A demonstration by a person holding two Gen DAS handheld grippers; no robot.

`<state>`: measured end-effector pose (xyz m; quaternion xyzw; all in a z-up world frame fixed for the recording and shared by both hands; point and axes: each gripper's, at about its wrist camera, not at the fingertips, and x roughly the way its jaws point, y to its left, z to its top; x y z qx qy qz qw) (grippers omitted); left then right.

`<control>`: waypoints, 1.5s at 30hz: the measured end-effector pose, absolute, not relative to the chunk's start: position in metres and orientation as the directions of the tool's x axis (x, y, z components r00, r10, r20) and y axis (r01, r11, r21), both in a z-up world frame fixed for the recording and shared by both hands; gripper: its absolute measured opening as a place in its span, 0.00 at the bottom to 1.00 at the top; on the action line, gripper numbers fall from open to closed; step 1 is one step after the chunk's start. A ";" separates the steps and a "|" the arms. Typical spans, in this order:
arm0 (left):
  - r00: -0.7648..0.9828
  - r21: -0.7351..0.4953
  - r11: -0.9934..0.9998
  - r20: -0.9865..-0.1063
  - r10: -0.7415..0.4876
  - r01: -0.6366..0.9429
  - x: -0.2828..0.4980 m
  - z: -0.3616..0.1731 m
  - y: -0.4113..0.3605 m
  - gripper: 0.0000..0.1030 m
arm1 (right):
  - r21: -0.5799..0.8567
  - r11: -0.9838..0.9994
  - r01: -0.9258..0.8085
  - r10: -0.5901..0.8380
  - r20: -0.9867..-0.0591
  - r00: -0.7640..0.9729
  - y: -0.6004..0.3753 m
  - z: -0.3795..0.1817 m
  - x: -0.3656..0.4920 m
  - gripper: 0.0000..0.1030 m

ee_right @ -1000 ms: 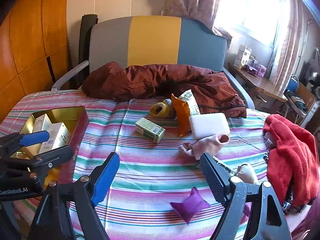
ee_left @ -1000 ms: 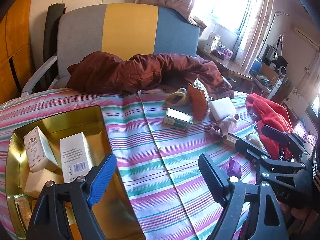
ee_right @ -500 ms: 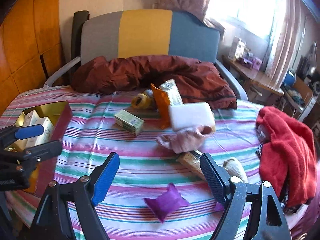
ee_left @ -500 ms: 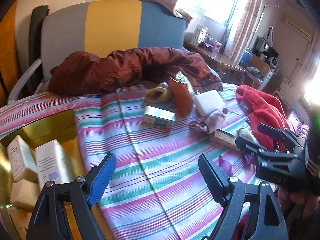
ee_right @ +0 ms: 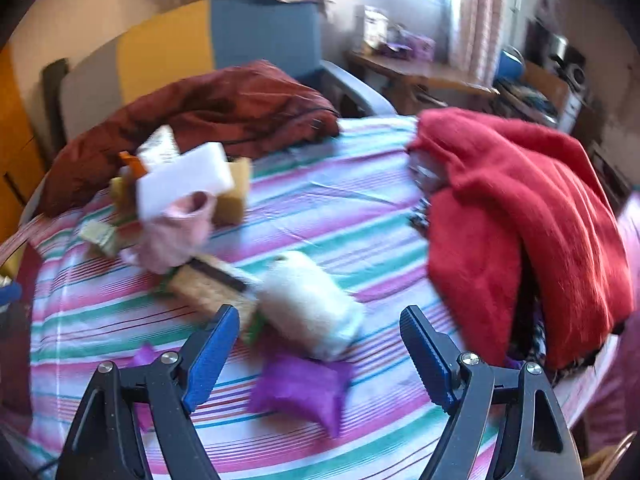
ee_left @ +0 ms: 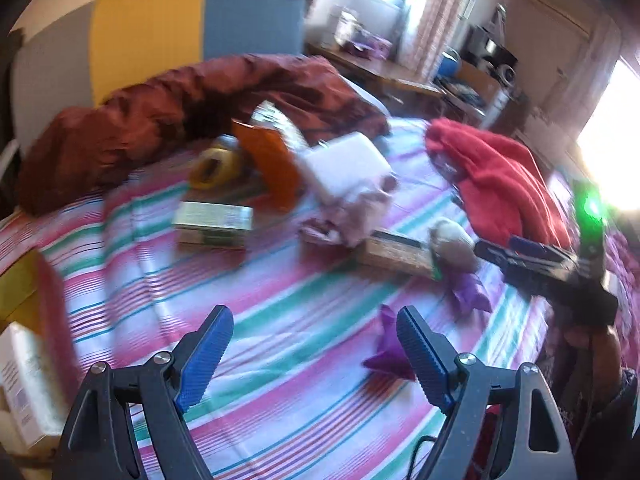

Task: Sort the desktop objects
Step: 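Grasp the purple sachet with the left tool while the right tool grasps the white knit roll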

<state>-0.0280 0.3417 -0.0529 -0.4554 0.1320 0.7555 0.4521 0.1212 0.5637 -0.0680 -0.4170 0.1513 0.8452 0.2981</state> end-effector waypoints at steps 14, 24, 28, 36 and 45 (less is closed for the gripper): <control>-0.003 -0.156 -0.256 -0.848 0.530 -0.954 0.002 -0.083 0.429 0.83 | 0.037 -0.809 -0.586 0.282 -0.851 -0.443 0.583 -0.094 0.102 0.84; 0.062 -0.197 -0.229 -0.871 0.488 -0.953 0.020 -0.105 0.409 0.84 | 0.041 -0.836 -0.547 0.250 -0.859 -0.447 0.584 -0.102 0.095 0.56; 0.024 -0.142 -0.225 -0.888 0.460 -0.964 0.030 -0.116 0.408 0.84 | 0.038 -0.830 -0.557 0.263 -0.853 -0.450 0.582 -0.100 0.096 0.55; -0.043 -0.103 -0.277 -0.879 0.476 -0.955 0.030 -0.120 0.401 0.42 | 0.044 -0.816 -0.577 0.297 -0.824 -0.483 0.585 -0.091 0.101 0.49; -0.059 -0.170 -0.398 -0.863 0.502 -0.902 0.033 -0.118 0.366 0.37 | 0.031 -0.864 -0.502 0.293 -0.781 -0.552 0.568 -0.079 0.096 0.33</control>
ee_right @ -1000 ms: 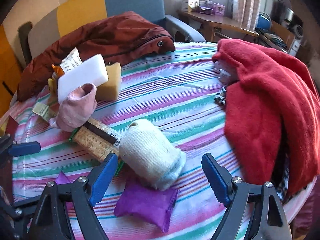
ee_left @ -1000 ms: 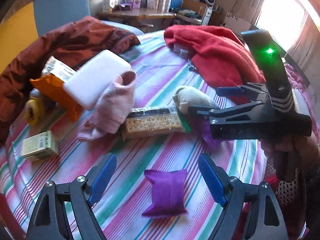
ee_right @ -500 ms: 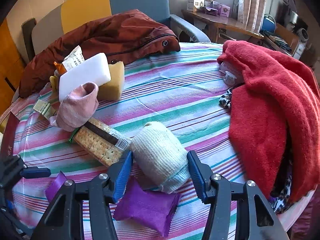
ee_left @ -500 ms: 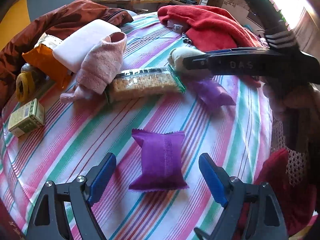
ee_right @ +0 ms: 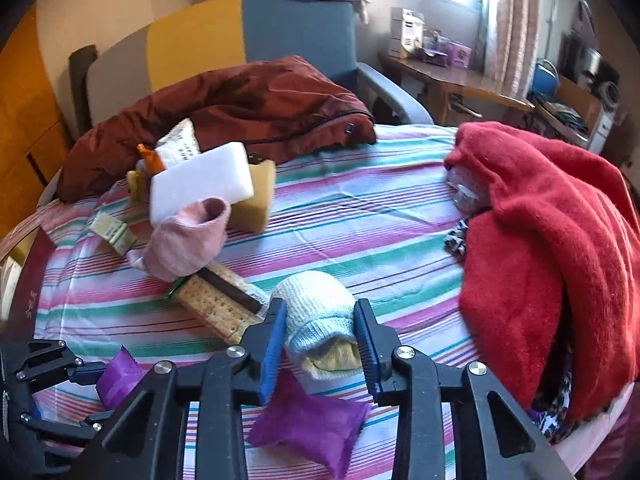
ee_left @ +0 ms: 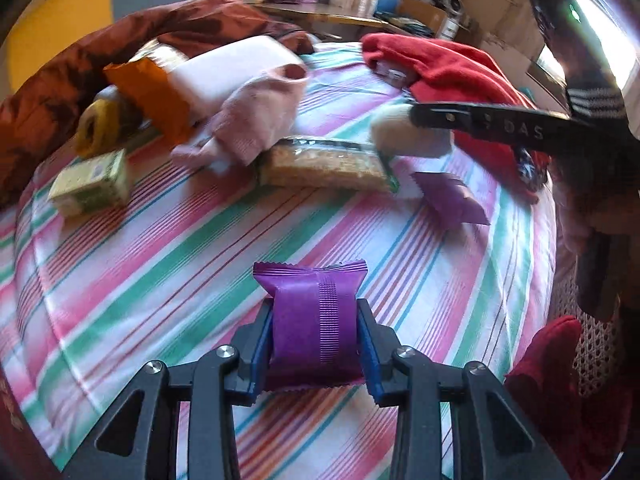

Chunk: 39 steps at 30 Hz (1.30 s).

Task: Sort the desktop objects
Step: 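Grasp the purple sachet with the left tool while the right tool grasps the white knit roll, then carry the purple sachet and white knit roll to the gold tray and release both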

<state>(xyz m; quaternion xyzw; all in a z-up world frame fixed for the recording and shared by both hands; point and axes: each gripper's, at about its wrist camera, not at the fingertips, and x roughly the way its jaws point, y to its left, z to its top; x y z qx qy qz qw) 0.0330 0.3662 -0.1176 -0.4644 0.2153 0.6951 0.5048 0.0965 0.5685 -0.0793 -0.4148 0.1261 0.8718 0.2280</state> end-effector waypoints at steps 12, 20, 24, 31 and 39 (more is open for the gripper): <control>-0.078 -0.243 -0.460 -0.815 0.575 -0.854 0.030 -0.095 0.321 0.37 | 0.086 -0.861 -0.502 0.255 -0.780 -0.572 0.568 -0.079 0.102 0.27; -0.135 -0.245 -0.493 -0.777 0.615 -0.835 0.024 -0.071 0.300 0.37 | 0.146 -0.864 -0.483 0.243 -0.719 -0.652 0.555 -0.055 0.111 0.26; -0.170 -0.253 -0.524 -0.758 0.630 -0.813 0.017 -0.059 0.277 0.37 | 0.164 -0.884 -0.438 0.212 -0.694 -0.688 0.534 -0.041 0.107 0.25; -0.252 -0.268 -0.612 -0.735 0.629 -0.744 -0.001 -0.045 0.222 0.37 | 0.174 -0.941 -0.291 0.116 -0.642 -0.758 0.474 -0.009 0.091 0.24; -0.401 -0.287 -0.745 -0.699 0.593 -0.602 -0.028 -0.026 0.135 0.37 | 0.248 -0.969 -0.013 -0.134 -0.565 -0.814 0.374 0.023 0.043 0.24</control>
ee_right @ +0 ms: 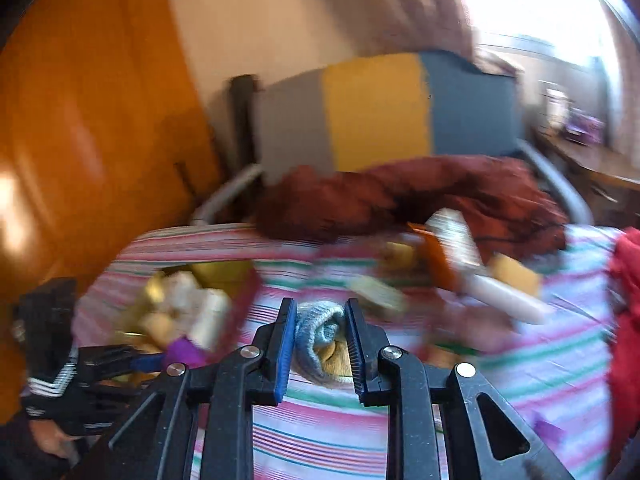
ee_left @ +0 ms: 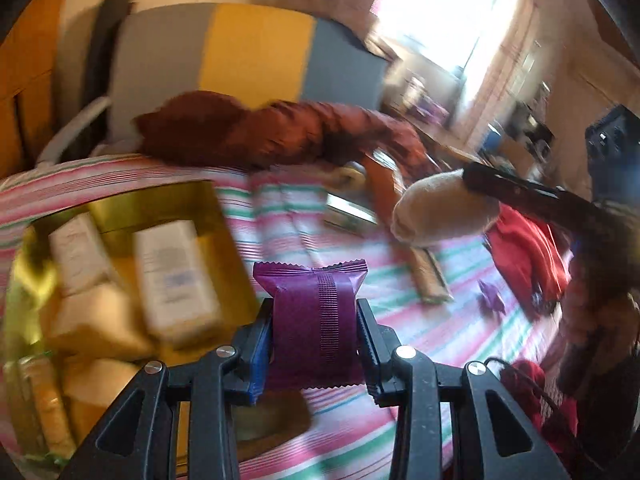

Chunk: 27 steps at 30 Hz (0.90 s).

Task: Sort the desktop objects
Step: 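Carry the purple sachet and white knit roll to the gold tray and release both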

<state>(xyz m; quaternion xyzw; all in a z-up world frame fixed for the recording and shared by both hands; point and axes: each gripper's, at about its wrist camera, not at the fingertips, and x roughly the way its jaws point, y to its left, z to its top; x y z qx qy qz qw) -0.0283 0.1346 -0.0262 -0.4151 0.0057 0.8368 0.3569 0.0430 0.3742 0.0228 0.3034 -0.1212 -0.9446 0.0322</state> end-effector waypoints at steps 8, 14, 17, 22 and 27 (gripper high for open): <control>-0.545 -0.296 -0.882 -0.699 0.462 -0.367 -0.055 -0.020 0.046 0.41 | 0.422 -0.869 0.259 -0.460 -0.496 -0.736 0.276 0.030 0.003 0.35; -0.566 -0.316 -0.911 -0.714 0.412 -0.265 -0.059 -0.036 0.007 0.51 | 0.384 -0.882 0.273 -0.455 -0.544 -0.704 0.238 0.020 -0.002 0.55; -0.554 -0.315 -0.919 -0.732 0.395 -0.239 -0.058 -0.049 -0.001 0.51 | 0.320 -0.914 0.251 -0.400 -0.594 -0.698 0.230 0.013 0.001 0.66; -0.563 -0.274 -0.931 -0.742 0.365 -0.242 -0.051 -0.052 -0.002 0.51 | 0.172 -0.957 0.235 -0.290 -0.656 -0.697 0.213 -0.002 0.006 0.79; -0.615 -0.184 -0.946 -0.723 0.314 -0.266 -0.040 -0.039 0.010 0.53 | 0.068 -0.976 0.205 -0.197 -0.673 -0.713 0.207 -0.016 0.013 0.88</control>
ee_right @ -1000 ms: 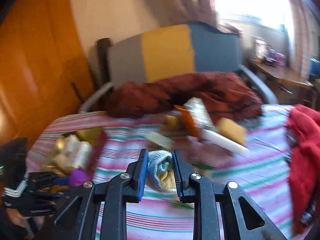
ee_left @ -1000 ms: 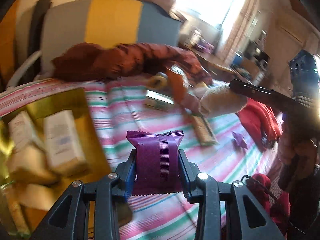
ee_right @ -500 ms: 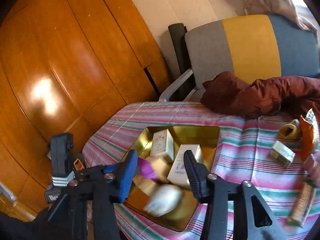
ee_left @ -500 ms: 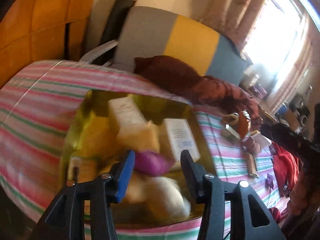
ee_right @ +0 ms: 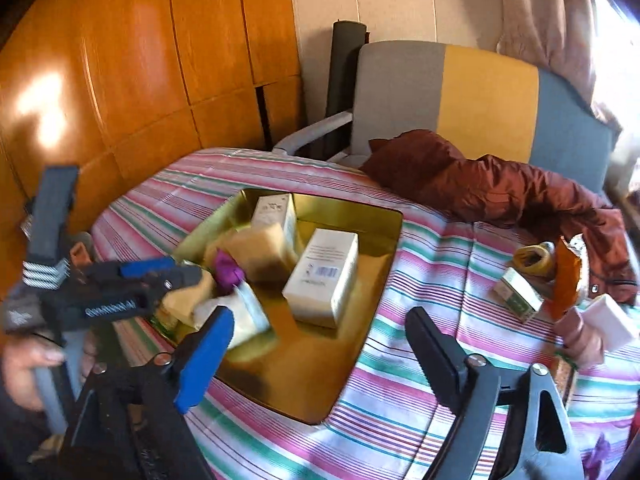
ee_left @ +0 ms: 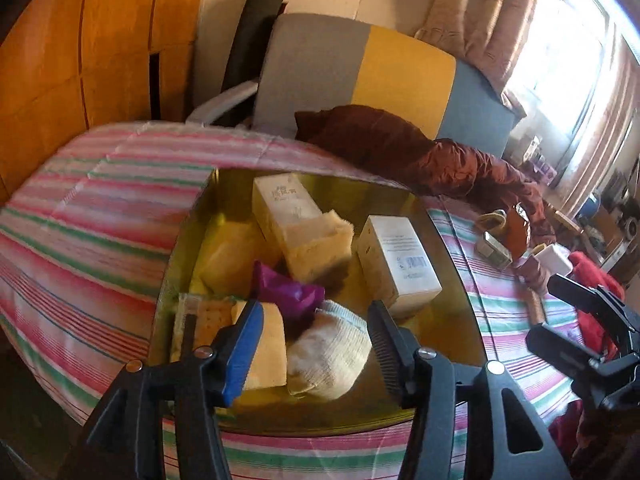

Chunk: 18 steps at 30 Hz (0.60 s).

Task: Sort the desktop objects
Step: 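Carry the purple sachet and white knit roll to the gold tray and release both, then withdraw both open tools from the tray back toward the pile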

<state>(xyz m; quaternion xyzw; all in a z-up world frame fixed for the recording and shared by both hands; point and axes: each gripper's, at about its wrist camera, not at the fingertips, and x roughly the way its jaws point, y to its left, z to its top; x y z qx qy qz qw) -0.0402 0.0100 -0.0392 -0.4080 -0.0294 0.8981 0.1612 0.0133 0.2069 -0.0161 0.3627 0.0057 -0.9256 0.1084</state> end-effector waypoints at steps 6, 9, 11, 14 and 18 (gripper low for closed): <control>-0.705 -0.051 -0.969 -0.677 0.211 -0.241 -0.024 -0.021 0.024 0.53 | 0.023 -0.992 0.126 -0.112 -0.630 -0.769 0.212 -0.020 0.025 0.98; -0.718 -0.009 -0.973 -0.673 0.176 -0.230 -0.021 -0.018 0.029 0.53 | 0.060 -0.995 0.082 -0.102 -0.635 -0.766 0.220 -0.023 0.028 0.98; -0.716 -0.010 -0.972 -0.674 0.181 -0.236 -0.020 -0.017 0.031 0.53 | 0.089 -0.994 0.056 -0.101 -0.649 -0.754 0.228 -0.027 0.028 0.98; -0.716 -0.002 -0.970 -0.675 0.179 -0.241 -0.019 -0.015 0.033 0.53 | 0.108 -0.994 0.020 -0.085 -0.645 -0.760 0.240 -0.028 0.033 0.97; -0.718 0.014 -0.970 -0.675 0.171 -0.244 -0.015 -0.014 0.040 0.53 | 0.080 -0.997 -0.021 -0.037 -0.653 -0.756 0.249 -0.028 0.039 0.96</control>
